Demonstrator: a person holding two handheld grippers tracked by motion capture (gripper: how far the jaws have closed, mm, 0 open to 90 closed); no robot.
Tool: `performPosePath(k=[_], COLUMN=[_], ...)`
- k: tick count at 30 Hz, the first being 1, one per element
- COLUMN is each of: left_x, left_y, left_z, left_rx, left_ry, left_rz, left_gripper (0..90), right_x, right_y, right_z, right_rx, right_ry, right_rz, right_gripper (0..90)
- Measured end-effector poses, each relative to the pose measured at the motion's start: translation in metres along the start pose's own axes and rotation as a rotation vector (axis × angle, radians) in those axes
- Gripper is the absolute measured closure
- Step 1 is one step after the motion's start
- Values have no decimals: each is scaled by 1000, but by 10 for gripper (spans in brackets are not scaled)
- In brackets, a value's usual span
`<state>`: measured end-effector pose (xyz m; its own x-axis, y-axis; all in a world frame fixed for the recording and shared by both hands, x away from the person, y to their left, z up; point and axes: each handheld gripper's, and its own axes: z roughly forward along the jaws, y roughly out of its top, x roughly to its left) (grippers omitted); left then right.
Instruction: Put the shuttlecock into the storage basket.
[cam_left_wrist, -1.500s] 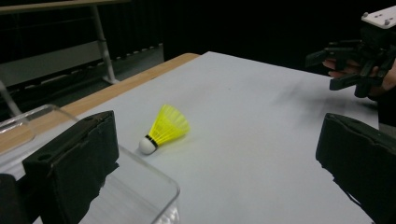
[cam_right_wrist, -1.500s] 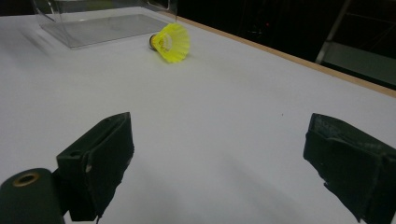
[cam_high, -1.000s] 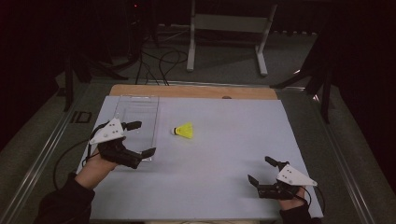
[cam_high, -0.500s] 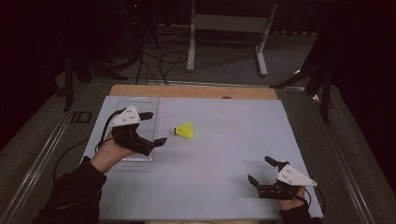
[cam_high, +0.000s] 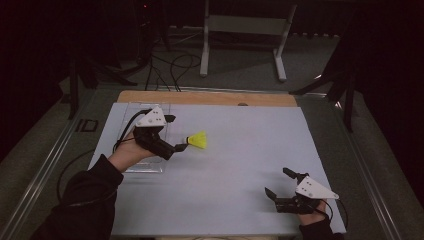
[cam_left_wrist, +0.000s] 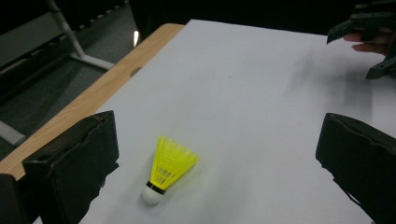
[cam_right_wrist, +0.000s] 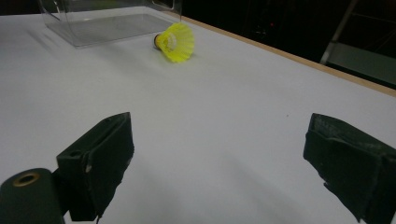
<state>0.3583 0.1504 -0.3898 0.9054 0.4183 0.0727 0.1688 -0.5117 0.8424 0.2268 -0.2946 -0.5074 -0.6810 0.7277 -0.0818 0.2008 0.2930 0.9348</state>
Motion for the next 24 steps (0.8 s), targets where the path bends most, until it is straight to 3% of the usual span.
performPosePath(k=[5,13,17,22,24], left_x=[8,19,24,32,33], left_y=[-1,-5,-9,-14,-15], left_z=[19,36,43,60,63], left_rx=[46,96,126,226,245], left_ry=[-17,-26,-36,-67,-76], left_rz=[10,7,33,74,84], left_gripper=[0,8,7,7,8], right_x=[0,0,0,0,0], right_y=[0,0,0,0,-1], right_z=[0,1,1,1,1], right_rx=[1,3,2,4,4], right_ry=[3,9,10,9,12], right_rz=[0,1,0,0,1], right_gripper=[85,86,85,85,86])
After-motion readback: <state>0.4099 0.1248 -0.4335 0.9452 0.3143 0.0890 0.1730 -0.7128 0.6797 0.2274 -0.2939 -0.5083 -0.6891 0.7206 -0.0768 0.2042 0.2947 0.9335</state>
